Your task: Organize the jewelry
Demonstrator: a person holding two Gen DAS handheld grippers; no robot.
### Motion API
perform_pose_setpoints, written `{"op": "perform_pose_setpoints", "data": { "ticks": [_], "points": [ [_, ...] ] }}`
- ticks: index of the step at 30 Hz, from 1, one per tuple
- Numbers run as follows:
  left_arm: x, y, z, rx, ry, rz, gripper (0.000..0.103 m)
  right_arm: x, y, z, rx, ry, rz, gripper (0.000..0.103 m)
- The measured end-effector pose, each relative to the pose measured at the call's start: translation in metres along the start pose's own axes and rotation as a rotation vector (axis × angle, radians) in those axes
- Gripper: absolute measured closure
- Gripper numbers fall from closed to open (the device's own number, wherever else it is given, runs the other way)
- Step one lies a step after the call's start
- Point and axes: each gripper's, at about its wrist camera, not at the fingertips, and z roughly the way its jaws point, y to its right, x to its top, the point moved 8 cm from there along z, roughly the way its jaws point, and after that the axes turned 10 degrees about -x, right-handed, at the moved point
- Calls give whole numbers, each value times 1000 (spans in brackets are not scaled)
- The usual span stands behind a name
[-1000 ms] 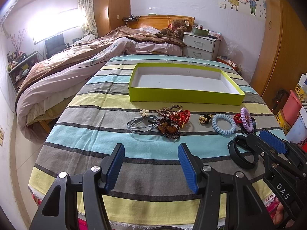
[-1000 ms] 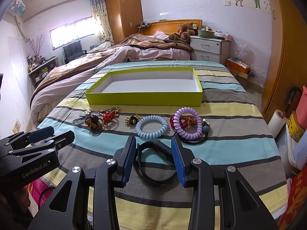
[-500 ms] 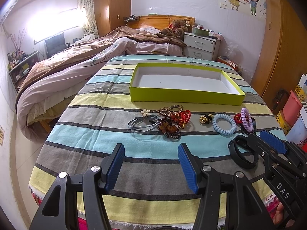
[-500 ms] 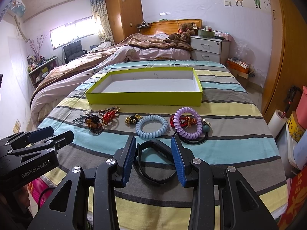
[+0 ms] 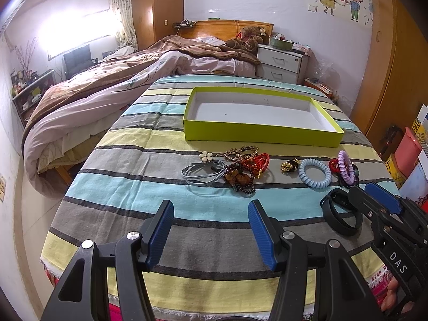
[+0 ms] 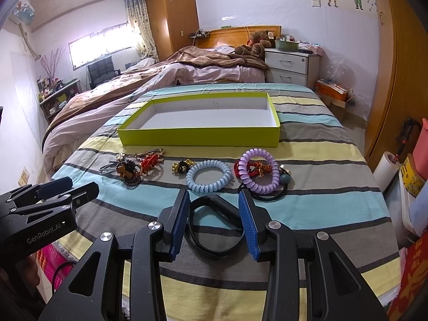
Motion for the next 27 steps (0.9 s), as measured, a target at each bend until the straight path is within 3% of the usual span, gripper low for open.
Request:
{"op": "perform_pose_setpoints", "data": {
  "ticks": [3, 6, 15, 25, 27],
  "points": [
    [1, 0, 2, -14, -7, 6, 46, 0, 0, 0, 7, -6, -7, 63],
    [2, -5, 0, -46, -4, -1, 46, 1, 5, -2, 22, -4, -5, 51],
    [0, -32, 1, -133, -27, -50, 46, -18, 22, 10, 42, -93, -63, 51],
    [-6, -45, 8, -103, -68, -12, 42, -18, 16, 34, 74, -174, -113, 51],
    [-5, -45, 10, -142, -66, -30, 42, -19, 14, 35, 69, -171, -132, 51]
  ]
}}
